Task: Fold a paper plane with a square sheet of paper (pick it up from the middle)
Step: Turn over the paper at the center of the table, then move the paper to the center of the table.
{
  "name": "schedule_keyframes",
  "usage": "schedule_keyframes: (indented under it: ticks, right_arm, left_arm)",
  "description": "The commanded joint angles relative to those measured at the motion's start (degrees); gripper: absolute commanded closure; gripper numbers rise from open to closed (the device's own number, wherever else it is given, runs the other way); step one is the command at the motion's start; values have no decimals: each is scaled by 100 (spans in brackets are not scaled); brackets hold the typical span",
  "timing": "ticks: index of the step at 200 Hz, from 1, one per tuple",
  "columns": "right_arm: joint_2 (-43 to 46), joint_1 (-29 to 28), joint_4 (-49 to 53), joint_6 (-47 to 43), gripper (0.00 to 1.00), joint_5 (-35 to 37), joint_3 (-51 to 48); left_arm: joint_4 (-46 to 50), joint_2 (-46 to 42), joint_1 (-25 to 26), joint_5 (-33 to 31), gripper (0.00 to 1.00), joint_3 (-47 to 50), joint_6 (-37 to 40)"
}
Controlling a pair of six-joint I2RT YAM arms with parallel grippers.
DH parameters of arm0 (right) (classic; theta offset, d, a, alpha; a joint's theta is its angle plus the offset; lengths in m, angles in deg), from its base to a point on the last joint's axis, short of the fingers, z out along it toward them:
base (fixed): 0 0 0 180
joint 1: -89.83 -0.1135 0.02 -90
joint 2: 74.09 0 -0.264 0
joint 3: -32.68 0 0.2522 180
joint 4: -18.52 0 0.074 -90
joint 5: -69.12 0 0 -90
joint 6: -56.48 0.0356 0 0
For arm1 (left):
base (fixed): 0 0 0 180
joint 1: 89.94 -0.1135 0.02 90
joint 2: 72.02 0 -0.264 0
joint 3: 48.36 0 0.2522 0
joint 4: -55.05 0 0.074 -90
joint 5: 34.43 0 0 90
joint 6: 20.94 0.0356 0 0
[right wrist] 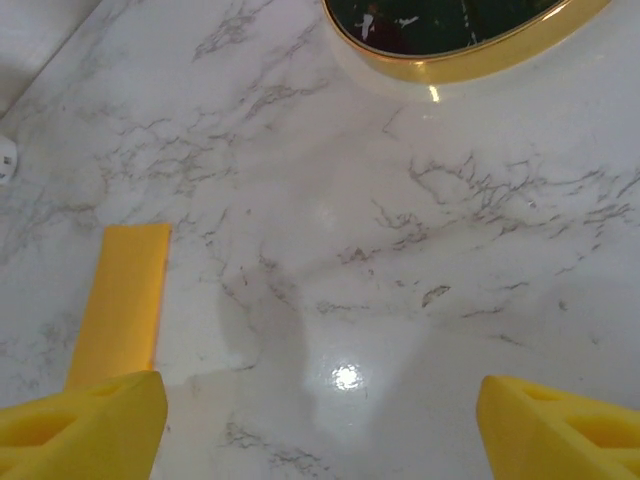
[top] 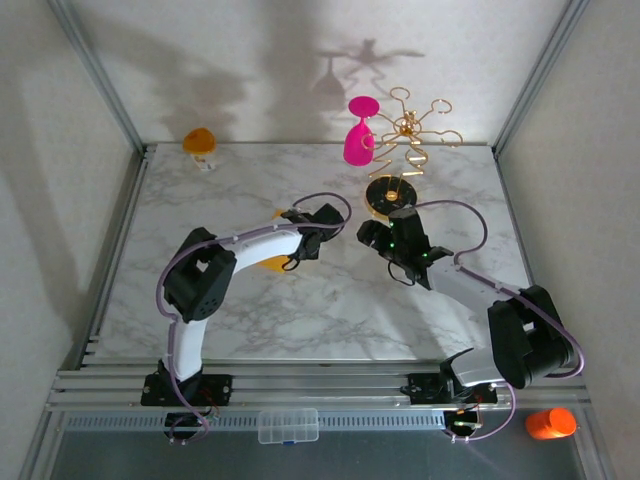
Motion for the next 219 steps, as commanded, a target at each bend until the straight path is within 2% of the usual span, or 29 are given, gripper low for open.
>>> schedule_keyframes:
  ticks: [1,14,31,66,115,121,148,175,196,219]
  right_arm:
    - [-308,20,-456,48,23,-493,167]
    - [-629,-73,-488,-19,26,-744,373]
    - [-1085,-326,-495,-117,29,-989,735]
    - [-2119,-1063,-318,-273,37,-1275,1706]
    - [-3780,-1867,222,-626,52,-1792,3361]
    - [-3965,-1924,332,-699,53,-1814,3576]
    - [-4605,-2069,727,-963,55,-2012,4350]
    - [-4879,-2082,1056,-1162,55,-2065,4567]
    - [-4787,-2040,1354,-1556,56,-1920,4348]
    - [-4394,-1800,1559,-2190,56,-1810,3625]
  left_arm:
    - [-879,-802,-401,1465,35,420,-92]
    - [-1322,-1226,-694,1981,32,819,-197]
    - [-1758,-1752,-1110,2304,29,1357,-378]
    - [-2131,-2823,-2118,2212,22,2408,-715]
    - [-2594,-3842,-3197,2351,5,3601,-1121]
    - [-2627,-3908,-3262,2379,1,3678,-1140]
    - [-2712,-4023,-3448,2522,1,3863,-1164]
    - [-2734,-4018,-3494,2611,1,3896,-1148]
    - [-2746,-3974,-3495,2687,1,3878,-1089]
    - [-2719,-3895,-3495,2833,1,3836,-936]
